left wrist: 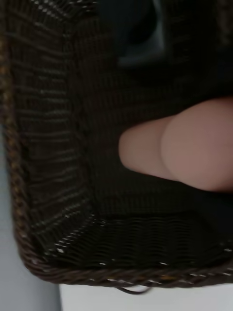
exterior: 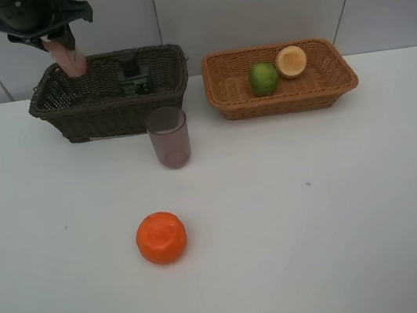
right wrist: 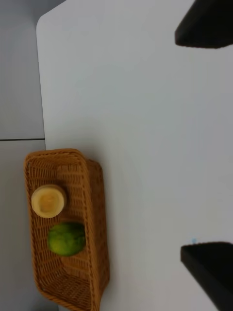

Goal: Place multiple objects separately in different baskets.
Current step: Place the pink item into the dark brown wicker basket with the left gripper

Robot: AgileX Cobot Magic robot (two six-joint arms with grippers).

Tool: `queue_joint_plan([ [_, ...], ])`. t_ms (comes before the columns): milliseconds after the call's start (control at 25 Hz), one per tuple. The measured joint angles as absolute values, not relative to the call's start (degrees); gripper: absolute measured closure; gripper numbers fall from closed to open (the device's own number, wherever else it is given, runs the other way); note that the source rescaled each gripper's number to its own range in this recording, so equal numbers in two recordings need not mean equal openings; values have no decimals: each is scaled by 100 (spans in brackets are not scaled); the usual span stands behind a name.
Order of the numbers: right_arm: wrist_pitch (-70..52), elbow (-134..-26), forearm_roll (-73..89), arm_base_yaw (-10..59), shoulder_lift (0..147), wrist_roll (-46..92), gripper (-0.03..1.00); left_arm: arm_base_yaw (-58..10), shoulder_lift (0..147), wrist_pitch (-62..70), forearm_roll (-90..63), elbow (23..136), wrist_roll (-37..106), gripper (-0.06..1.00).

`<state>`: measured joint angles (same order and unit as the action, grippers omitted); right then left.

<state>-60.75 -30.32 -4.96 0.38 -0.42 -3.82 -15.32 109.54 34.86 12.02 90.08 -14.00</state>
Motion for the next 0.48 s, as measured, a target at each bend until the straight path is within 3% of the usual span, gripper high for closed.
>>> queue_joint_plan([
  [480, -6075, -3032, -496, 38, -42, -382, 28, -1516, 12338, 2558, 1254, 9316, -1253, 57],
])
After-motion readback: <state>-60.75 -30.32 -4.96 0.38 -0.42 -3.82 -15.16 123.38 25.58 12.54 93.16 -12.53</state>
